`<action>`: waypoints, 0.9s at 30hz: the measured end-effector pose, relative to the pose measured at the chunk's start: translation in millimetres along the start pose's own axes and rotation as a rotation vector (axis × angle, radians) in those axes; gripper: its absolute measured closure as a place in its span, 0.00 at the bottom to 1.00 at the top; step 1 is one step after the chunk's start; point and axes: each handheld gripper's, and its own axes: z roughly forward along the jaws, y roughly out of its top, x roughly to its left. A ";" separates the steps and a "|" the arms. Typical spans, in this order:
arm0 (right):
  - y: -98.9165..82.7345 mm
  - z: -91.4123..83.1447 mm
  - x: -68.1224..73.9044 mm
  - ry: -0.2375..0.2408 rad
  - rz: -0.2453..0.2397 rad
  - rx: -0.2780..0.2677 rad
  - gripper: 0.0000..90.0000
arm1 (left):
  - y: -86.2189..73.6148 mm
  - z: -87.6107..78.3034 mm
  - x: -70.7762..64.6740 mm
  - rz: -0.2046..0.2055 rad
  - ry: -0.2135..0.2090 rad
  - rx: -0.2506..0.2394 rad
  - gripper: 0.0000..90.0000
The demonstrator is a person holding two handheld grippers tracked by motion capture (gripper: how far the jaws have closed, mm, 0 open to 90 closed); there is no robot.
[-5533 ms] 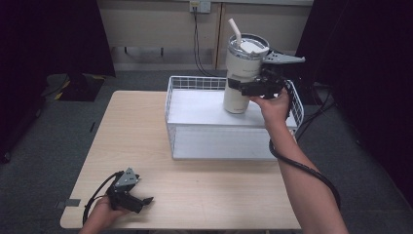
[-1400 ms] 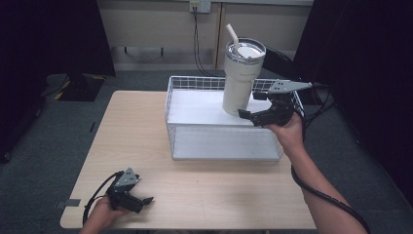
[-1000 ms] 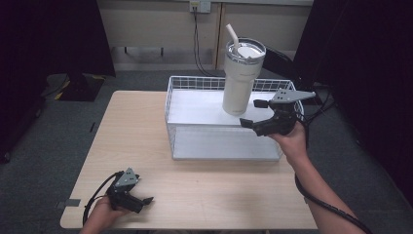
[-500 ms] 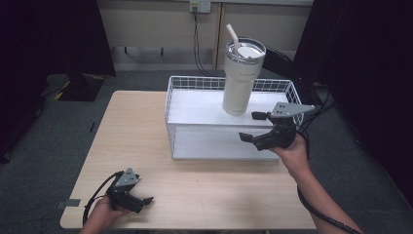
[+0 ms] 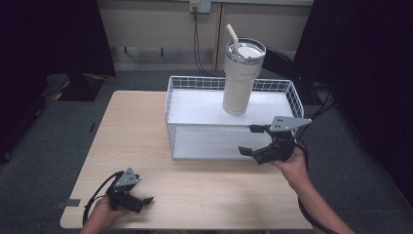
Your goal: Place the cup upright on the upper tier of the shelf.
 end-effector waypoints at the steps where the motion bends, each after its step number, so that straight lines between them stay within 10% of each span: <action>1: -2.9 0.6 1.0 0.005 0.000 0.003 0.11 | 0.0 0.0 0.0 0.000 0.000 0.000 0.00; 27: -73.4 7.3 15.6 0.049 0.055 0.040 0.11 | 0.0 0.0 0.0 0.000 0.000 0.000 0.00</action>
